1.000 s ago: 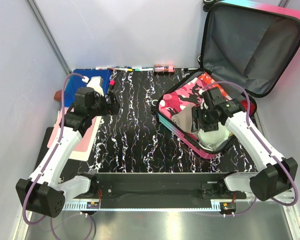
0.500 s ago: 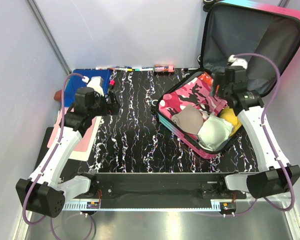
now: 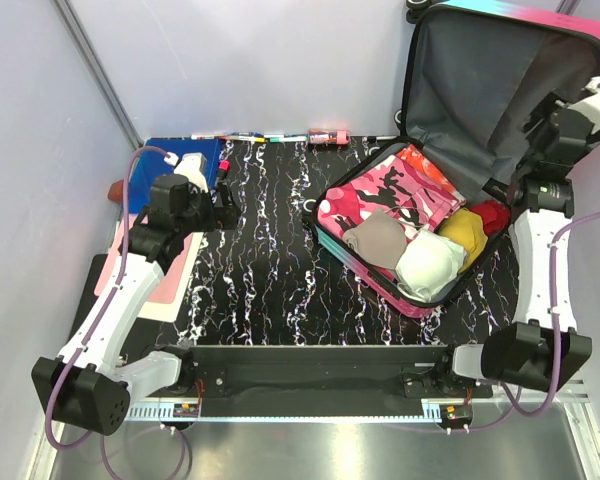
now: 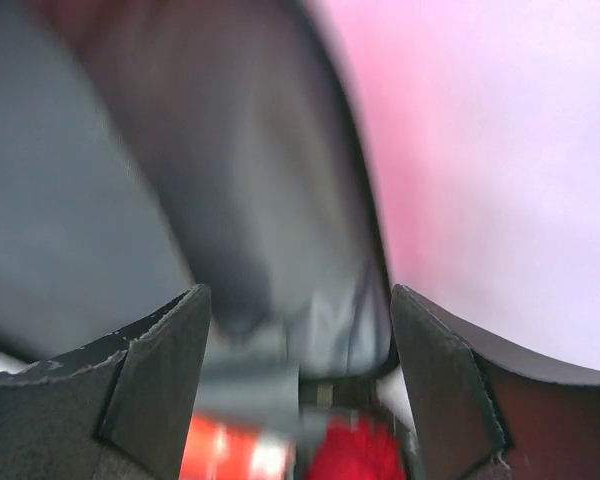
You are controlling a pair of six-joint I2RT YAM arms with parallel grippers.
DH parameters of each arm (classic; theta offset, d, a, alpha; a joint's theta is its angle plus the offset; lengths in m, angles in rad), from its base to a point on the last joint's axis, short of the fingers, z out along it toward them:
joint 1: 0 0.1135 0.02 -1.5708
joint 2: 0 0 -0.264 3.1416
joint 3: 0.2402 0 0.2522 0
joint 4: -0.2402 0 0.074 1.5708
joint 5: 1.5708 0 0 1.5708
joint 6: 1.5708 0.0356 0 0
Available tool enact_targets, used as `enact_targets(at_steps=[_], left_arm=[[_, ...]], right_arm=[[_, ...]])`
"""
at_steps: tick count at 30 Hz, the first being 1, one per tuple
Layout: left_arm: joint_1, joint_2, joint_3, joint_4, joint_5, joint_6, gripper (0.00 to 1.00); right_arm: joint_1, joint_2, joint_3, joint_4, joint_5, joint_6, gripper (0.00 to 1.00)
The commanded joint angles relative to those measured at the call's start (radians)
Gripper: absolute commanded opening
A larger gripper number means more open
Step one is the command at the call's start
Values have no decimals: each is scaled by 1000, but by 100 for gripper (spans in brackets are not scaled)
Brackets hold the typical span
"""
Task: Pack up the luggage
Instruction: Close the luggage at the corner of the board.
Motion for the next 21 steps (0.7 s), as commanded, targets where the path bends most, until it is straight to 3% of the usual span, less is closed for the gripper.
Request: enact_targets(at_steps=[1,8,14,21], left_arm=[[-4,-13,-9,41,12,0,99],[-4,-5,-11,39,-9,3,99],[-4,-1,-12,41,-24,6,99],[-5,10,-14,39,-43,15,99]], right_arm=[[-54,34,-10,327,-50,-53,80],[-106,166,97,425,-128,-93,80],[-123,261,139,536,-108,-169,80],[-129,358,249,556,-139,-231,80]])
